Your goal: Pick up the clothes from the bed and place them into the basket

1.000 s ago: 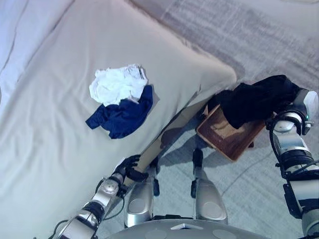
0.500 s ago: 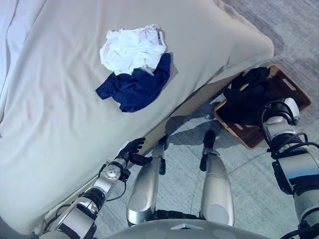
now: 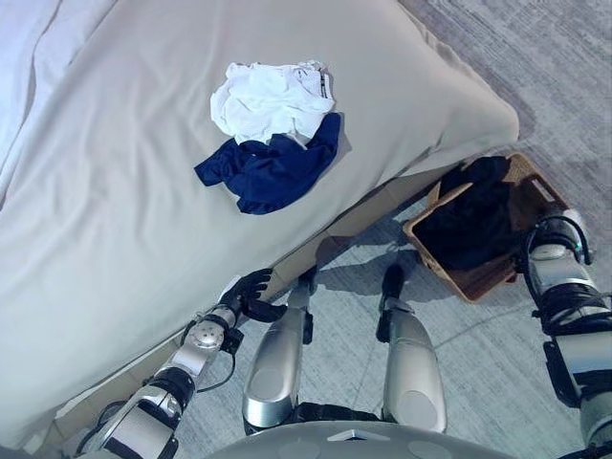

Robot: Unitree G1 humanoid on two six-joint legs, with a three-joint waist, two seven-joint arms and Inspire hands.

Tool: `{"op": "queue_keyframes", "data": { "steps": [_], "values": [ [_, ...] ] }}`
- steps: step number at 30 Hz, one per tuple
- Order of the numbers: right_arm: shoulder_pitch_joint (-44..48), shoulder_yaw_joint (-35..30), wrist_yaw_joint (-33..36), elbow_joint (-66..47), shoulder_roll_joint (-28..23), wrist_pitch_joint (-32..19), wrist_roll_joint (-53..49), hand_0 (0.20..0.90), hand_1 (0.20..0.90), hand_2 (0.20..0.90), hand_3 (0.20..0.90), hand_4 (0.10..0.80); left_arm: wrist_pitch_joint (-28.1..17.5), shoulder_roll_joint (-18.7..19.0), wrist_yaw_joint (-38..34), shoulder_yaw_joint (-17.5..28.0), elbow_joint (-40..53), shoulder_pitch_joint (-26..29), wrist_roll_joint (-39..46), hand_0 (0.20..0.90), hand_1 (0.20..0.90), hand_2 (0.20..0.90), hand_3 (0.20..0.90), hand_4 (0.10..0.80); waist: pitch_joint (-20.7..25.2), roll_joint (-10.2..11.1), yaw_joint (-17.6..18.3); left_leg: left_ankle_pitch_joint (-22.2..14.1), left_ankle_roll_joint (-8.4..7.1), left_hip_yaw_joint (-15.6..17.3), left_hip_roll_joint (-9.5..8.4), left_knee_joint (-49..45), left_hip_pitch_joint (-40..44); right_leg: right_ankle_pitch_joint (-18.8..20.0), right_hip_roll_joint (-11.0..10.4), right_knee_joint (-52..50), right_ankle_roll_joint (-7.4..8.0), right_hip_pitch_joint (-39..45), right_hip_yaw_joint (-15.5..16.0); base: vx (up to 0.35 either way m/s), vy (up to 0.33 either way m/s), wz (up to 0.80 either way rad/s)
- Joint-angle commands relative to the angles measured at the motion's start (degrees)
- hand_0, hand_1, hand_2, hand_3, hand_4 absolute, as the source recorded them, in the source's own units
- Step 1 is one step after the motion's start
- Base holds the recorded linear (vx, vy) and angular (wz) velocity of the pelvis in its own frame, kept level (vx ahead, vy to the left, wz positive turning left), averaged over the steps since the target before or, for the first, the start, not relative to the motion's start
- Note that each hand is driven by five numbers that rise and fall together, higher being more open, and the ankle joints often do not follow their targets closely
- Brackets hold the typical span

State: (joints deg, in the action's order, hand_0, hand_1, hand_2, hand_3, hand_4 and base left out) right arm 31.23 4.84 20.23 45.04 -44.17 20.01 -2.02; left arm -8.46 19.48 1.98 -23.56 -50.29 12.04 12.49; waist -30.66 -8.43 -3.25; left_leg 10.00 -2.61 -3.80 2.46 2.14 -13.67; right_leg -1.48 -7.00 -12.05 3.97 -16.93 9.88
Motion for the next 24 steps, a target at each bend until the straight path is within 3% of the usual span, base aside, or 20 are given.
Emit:
{"op": "queue_keyframes", "data": {
  "steps": [1, 4, 5, 10, 20, 24],
  "values": [
    [0.0, -0.8, 2.7, -12.3, -4.5, -4.1, 5.2, 0.900, 0.900, 0.900, 0.900, 0.800, -0.2, 2.9, -0.8, 3.5, -2.0, -4.7, 2.3, 0.900, 0.900, 0.900, 0.900, 0.800, 5.5, 7.4, -0.4, -6.7, 0.51, 3.5, -1.81, -2.4, 3.2, 4.4, 1.9, 6.9, 0.18, 4.5, 0.3, 0.115, 0.192, -0.09],
    [-0.4, -1.2, -2.6, -22.4, -2.2, -6.1, 4.4, 0.900, 0.900, 0.900, 0.900, 0.800, -0.1, 1.5, -1.6, 5.1, -4.1, -5.1, 3.0, 0.900, 0.900, 0.900, 0.900, 0.800, 6.6, 8.7, -0.8, -7.5, 0.62, 3.6, -2.39, -3.0, 3.7, 5.0, 1.6, 8.7, 0.37, 5.6, 0.4, 0.074, 0.177, -0.07],
    [-0.2, -0.8, -4.0, -24.8, -1.4, -9.3, 5.9, 0.900, 0.900, 0.900, 0.900, 0.800, -0.1, 0.8, -2.1, 5.8, -4.7, -5.5, 3.7, 0.900, 0.900, 0.900, 0.900, 0.800, 7.0, 9.4, -1.2, -7.9, 0.71, 3.4, -2.72, -3.6, 3.8, 5.4, 1.5, 9.5, 0.44, 6.1, 0.5, 0.080, 0.174, 0.00],
    [6.4, 4.5, -5.0, -30.4, 2.1, -15.1, 9.6, 0.900, 0.900, 0.900, 0.900, 0.800, 1.1, 0.2, -2.6, 7.3, -5.3, -6.3, 2.9, 0.900, 0.900, 0.900, 0.900, 0.800, 7.7, 11.6, -5.1, -9.7, 1.77, 1.7, -3.98, -6.5, 3.4, 5.2, 0.6, 9.5, 0.51, 7.9, 2.5, 0.058, 0.109, 0.17],
    [24.0, 18.5, -2.5, -16.0, 7.6, -16.6, 15.4, 0.900, 0.900, 0.900, 0.900, 0.800, 2.0, 2.5, -0.5, 5.4, -7.4, -5.5, 2.0, 0.900, 0.900, 0.900, 0.900, 0.800, 6.4, 13.0, -15.0, -10.0, 2.74, -4.4, -5.28, -8.6, 1.7, 3.1, -1.1, 6.6, 0.85, 11.6, 9.3, 0.068, 0.043, 0.34],
    [31.6, 22.2, -0.8, -6.9, 8.6, -13.1, 15.4, 0.900, 0.900, 0.900, 0.900, 0.800, 2.2, 4.0, 0.8, 5.3, -6.5, -3.4, 2.6, 0.900, 0.900, 0.900, 0.900, 0.800, 3.8, 13.2, -19.8, -9.4, 2.82, -7.6, -6.07, -10.3, -2.5, 2.7, -2.6, 3.9, 0.83, 10.7, 12.4, -0.008, 0.025, 0.59]
  ]
}}
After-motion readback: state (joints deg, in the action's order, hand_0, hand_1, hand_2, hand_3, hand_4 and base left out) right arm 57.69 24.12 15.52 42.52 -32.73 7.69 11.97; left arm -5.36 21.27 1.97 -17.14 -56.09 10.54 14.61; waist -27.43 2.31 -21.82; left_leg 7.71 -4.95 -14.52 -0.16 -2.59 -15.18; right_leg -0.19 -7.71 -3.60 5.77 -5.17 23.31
